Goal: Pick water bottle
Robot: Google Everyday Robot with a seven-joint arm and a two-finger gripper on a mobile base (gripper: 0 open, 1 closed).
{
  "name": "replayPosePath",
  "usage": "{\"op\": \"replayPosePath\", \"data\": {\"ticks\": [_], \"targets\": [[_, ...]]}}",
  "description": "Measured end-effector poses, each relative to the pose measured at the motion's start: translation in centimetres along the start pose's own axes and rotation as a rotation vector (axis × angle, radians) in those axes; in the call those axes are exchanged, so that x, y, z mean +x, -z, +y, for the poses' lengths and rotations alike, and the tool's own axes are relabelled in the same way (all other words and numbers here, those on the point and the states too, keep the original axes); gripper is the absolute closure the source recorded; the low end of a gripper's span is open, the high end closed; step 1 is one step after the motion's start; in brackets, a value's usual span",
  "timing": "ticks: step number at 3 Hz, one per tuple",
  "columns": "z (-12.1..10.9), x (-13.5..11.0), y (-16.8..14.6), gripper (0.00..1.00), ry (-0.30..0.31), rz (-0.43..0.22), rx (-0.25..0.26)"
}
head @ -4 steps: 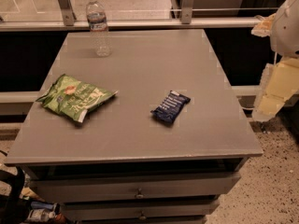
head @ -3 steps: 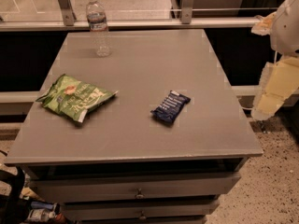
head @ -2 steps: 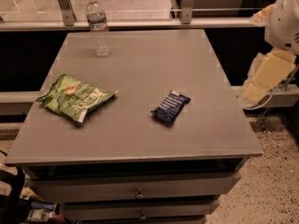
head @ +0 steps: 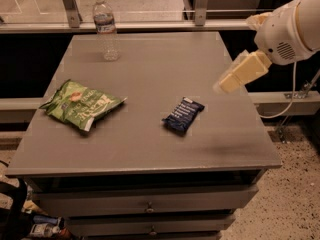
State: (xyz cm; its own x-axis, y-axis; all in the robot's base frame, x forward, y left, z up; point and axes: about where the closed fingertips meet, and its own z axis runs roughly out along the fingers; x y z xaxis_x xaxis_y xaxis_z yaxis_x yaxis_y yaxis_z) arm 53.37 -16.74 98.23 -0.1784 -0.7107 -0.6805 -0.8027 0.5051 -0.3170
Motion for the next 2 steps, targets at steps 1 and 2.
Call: {"op": "replayPosePath", "data": {"ticks": [1, 2], "targets": [[-2.9, -2.9, -3.1, 0.00, -0.064, -0.196, 0.044], [-6.1, -6.3, -5.4, 0.00, -0.109, -0.375, 0.095]]}}
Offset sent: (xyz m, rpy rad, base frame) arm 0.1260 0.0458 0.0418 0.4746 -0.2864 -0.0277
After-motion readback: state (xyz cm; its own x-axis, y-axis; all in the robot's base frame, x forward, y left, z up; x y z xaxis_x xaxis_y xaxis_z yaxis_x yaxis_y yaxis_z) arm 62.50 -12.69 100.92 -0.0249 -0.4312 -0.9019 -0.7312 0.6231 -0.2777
